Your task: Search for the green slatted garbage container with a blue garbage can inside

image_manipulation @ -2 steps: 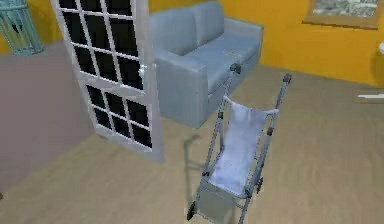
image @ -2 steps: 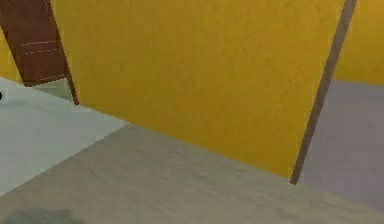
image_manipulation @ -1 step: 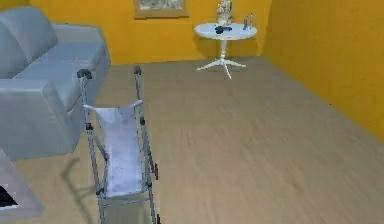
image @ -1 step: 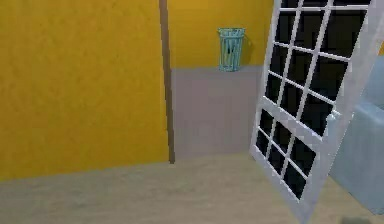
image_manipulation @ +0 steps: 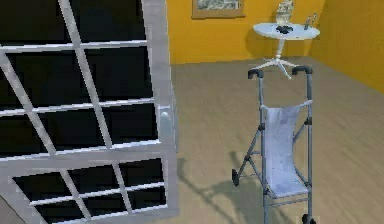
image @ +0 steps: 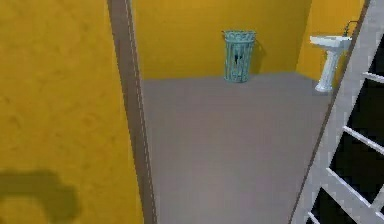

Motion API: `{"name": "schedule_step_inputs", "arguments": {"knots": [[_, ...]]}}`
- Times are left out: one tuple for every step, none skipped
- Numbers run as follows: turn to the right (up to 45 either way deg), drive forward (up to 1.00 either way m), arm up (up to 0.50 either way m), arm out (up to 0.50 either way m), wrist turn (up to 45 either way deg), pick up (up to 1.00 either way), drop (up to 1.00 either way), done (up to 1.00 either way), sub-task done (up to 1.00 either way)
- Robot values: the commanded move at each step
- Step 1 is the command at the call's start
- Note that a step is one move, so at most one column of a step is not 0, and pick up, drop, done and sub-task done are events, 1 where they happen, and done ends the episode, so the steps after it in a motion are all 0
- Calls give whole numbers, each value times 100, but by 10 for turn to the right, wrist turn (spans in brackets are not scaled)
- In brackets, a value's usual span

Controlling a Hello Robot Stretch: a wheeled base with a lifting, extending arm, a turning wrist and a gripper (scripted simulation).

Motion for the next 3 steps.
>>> {"name": "schedule_step_inputs", "arguments": {"knots": [[30, 0, 0, 0, 0, 0, 0, 0, 0], [0, 100, 0, 0, 0, 0, 0, 0, 0], [0, 10, 0, 0, 0, 0, 0, 0, 0]]}}
